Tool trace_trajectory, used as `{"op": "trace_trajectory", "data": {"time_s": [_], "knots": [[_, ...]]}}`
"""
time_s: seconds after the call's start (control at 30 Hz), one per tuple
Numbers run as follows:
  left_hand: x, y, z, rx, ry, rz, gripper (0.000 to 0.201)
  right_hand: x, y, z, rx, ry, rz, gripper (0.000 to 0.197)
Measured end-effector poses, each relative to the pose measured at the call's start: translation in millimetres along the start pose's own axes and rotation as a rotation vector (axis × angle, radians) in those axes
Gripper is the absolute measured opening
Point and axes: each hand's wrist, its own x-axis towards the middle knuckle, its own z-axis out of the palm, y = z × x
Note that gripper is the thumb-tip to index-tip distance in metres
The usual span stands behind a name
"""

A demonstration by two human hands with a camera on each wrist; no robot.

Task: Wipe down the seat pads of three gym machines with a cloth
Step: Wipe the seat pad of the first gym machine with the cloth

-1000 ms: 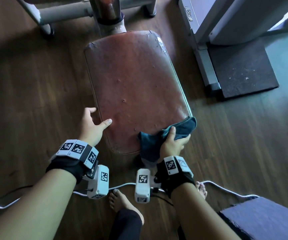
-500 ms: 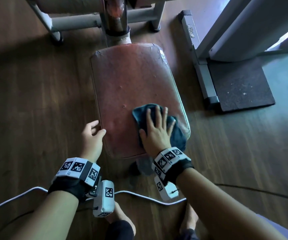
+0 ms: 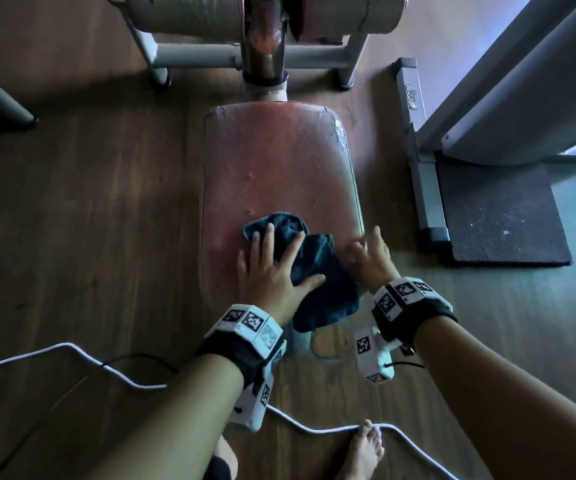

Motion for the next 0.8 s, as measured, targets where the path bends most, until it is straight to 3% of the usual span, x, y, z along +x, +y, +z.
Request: {"op": "trace_trajectory", "data": {"time_s": [0.07,0.2,0.27,0.33,0.47,0.57,0.6,0.7,0.8], "knots": [[-3,0,9,0.065,0.042,-0.006,0.083,14,10,13,0.045,-0.015,0.049,0.083],[-7,-9,12,0.127,0.07,0.001,0.076,16,-2,14,0.003,0.019,0.193,0.063],[-11,-12,10,0.135,0.083,-0.027,0.073,22,-5,16,-0.009,0.051,0.186,0.071],[-19,-14,9,0.128,0.084,-0.095,0.072,26,-10,16,0.002,0.001,0.161,0.086],[-43,-16,10,0.044,0.127,-0.294,0.072,35,-15,10,-0.015,0.053,0.233,0.061],[-55,-5,19,-0.07,0.173,-0.359,0.074,40,-24,6,0.02,-0.172,0.24,0.053],[-55,2,21,-0.191,0.19,-0.372,0.078,37,-26,6,0.035,-0.175,0.23,0.056],[-40,24,26,-0.532,0.198,-0.534,0.098,29,-24,19,-0.143,0.109,0.153,0.095],[-21,35,33,-0.408,0.266,-0.688,0.109,24,-23,29,-0.202,0.205,0.093,0.102]]}}
